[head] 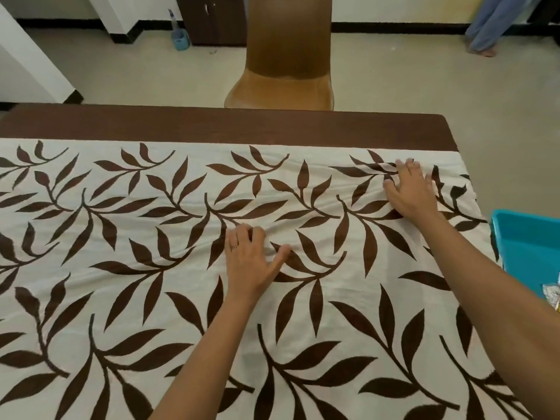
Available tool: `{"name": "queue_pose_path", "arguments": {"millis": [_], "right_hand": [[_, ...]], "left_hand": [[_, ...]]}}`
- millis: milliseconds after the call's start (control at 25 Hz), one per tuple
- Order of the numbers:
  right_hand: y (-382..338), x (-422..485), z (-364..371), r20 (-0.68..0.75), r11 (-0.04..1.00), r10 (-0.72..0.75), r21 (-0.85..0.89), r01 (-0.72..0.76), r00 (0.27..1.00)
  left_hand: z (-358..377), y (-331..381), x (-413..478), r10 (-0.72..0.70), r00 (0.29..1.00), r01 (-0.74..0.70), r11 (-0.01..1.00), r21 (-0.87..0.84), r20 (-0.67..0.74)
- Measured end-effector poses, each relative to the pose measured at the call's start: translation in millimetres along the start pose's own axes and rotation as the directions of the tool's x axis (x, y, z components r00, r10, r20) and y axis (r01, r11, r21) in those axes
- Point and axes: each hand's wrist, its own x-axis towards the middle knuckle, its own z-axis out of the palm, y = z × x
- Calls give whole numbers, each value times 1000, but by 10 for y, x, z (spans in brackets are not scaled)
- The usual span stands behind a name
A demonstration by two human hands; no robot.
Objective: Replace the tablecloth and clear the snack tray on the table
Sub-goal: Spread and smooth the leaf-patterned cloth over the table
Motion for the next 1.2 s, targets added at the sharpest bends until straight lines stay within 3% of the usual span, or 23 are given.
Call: {"name": "queue_pose_path", "arguments": {"millis": [80, 240, 520, 720, 840, 920, 1040, 1120, 1200], "right_hand": [[18, 143, -43, 60, 999, -22, -29, 24, 998], [124, 376, 17, 125, 998, -22, -56, 29, 992], [78, 695, -44, 46, 997, -70, -40, 72, 997], [112, 670, 20, 93, 996, -69, -48, 74, 993], [67, 571, 5, 130, 998, -28, -57, 36, 991], [86, 401, 1, 114, 999, -15, -35, 19, 993], [189, 44, -47, -37, 1000, -4, 28, 5, 999], [301, -194, -49, -112, 1000, 8, 17, -6, 994], [388, -401, 1, -96, 999, 34, 0, -34, 995]], "left_hand": [[90, 138, 169, -10, 1000, 10, 1000, -18, -10], [301, 193, 433, -50, 980, 36, 997, 75, 195], [312, 330, 677, -85, 977, 68, 993, 93, 195], [318, 342, 630, -84, 969, 51, 988, 145, 232], [223, 317, 631, -20, 969, 14, 1000, 24, 248], [96, 171, 477, -23, 989, 29, 999, -43, 145], [-195, -535, 85, -303, 948, 307, 951, 28, -95], [-454, -1225, -220, -543, 819, 564, 821, 89, -185], [-710, -1862, -499, -733, 660, 750, 656, 85, -162]]}}
